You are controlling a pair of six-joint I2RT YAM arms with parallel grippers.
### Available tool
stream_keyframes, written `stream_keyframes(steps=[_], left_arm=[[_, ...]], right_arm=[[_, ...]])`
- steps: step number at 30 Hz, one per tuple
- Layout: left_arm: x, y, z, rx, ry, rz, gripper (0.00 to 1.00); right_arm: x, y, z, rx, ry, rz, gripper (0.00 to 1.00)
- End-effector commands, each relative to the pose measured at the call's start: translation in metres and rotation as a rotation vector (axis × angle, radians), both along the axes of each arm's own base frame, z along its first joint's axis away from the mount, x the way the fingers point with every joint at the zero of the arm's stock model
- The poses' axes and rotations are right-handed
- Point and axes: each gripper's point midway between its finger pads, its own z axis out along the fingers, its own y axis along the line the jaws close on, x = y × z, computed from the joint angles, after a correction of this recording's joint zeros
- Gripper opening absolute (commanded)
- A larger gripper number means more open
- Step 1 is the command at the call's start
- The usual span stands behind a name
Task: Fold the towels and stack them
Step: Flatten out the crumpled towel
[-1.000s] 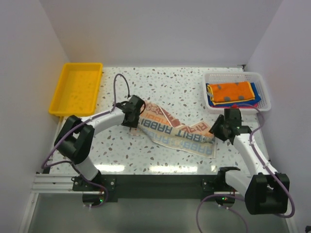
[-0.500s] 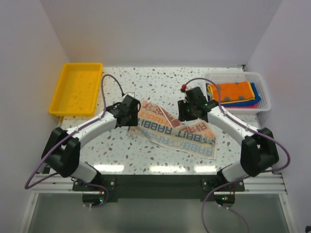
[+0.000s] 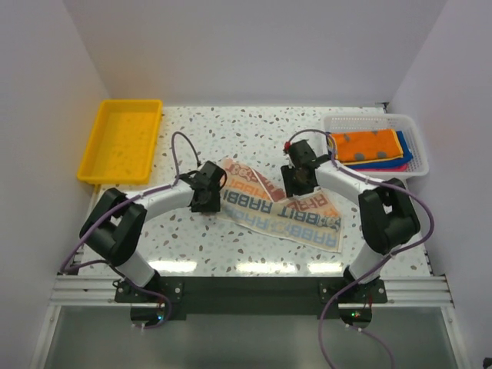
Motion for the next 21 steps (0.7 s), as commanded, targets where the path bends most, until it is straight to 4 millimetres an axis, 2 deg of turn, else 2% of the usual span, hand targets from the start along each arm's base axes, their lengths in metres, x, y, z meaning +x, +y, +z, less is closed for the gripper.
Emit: stream_keyframes(steps=[1, 5, 10, 13, 15, 18, 19, 21], left_arm=[[-0.008, 0.016, -0.015, 0.059, 0.039, 0.037, 0.52], [-0.019, 0.039, -0.022, 0.103, 0.086, 0.068, 0.52], [-0.025, 0.065, -0.017, 0.173, 0.115, 0.088, 0.52], [-0.023, 0.086, -0.012, 0.224, 0.132, 0.115, 0.52], [-0.021, 0.091, -0.013, 0.234, 0.144, 0.110, 0.52], [-0.004, 0.093, -0.011, 0.237, 0.148, 0.108, 0.53], [0.011, 0.090, -0.004, 0.233, 0.122, 0.108, 0.53], [0.023, 0.086, -0.009, 0.251, 0.138, 0.076, 0.54]], right_arm=[[0.008, -0.028, -0.001, 0.029, -0.014, -0.191, 0.46], [0.004, -0.043, -0.012, 0.077, 0.019, -0.292, 0.46], [-0.006, -0.058, -0.027, 0.062, 0.048, -0.385, 0.44], [-0.010, -0.072, -0.031, 0.054, 0.047, -0.469, 0.43], [-0.010, -0.081, -0.028, 0.052, 0.029, -0.525, 0.43], [-0.017, -0.095, -0.026, 0.051, 0.016, -0.605, 0.44], [-0.023, -0.102, -0.030, 0.048, 0.024, -0.634, 0.44], [-0.026, -0.107, -0.028, 0.071, 0.010, -0.680, 0.44]])
